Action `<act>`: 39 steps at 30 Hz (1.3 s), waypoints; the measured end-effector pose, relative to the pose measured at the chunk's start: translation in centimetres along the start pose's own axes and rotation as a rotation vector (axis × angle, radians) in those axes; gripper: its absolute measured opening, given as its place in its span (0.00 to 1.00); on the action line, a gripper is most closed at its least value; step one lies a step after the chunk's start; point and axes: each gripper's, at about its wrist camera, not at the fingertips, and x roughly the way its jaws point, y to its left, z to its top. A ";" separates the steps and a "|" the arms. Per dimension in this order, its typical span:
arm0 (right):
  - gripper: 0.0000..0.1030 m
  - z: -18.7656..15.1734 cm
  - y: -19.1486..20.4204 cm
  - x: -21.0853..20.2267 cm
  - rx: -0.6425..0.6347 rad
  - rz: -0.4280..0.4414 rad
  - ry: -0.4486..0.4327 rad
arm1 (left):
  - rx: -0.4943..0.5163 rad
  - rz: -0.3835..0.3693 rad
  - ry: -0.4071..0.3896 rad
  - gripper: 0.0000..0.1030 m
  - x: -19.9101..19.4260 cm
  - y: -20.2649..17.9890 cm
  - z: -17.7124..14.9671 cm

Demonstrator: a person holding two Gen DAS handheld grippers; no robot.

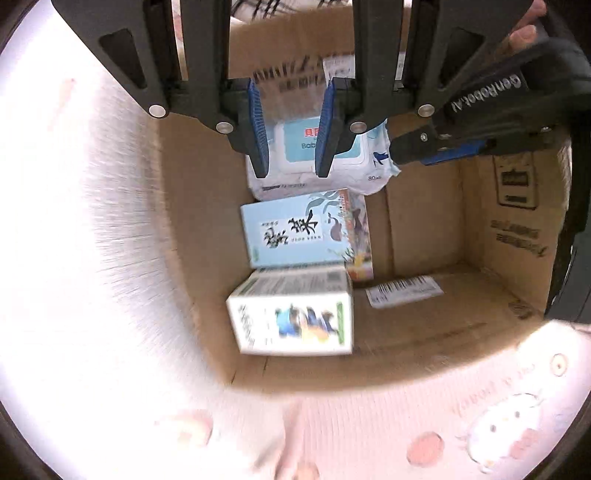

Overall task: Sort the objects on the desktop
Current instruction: 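Withdraw both grippers from the box and move back to the pile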

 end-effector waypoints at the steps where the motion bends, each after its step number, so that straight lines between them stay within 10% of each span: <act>1: 0.21 -0.4 0.4 -1.2 -0.006 -0.029 -0.042 | 0.041 -0.020 -0.039 0.12 -1.1 -0.8 -0.8; 5: 0.21 -2.8 -3.9 -6.1 0.000 -0.101 -0.212 | 0.155 -0.074 -0.192 0.00 -6.2 3.3 -3.4; 10: 0.21 -5.2 -4.6 -6.9 0.154 0.083 -0.309 | 0.241 -0.159 -0.186 0.00 -5.7 4.1 -5.0; 19: 0.21 -8.9 0.9 -9.9 0.094 0.083 -0.421 | 0.588 0.069 -0.162 0.00 -14.2 3.0 -5.8; 23: 0.22 -9.7 2.4 -11.3 0.101 0.119 -0.470 | 0.616 0.073 -0.180 0.00 -20.3 3.2 -4.9; 31: 0.22 -10.4 5.2 -12.8 0.062 0.208 -0.484 | 0.665 0.346 -0.309 0.00 -32.0 6.5 -5.8; 39: 0.22 -11.8 10.0 -14.7 -0.055 0.250 -0.620 | 0.524 0.386 -0.375 0.00 -35.2 16.4 -6.4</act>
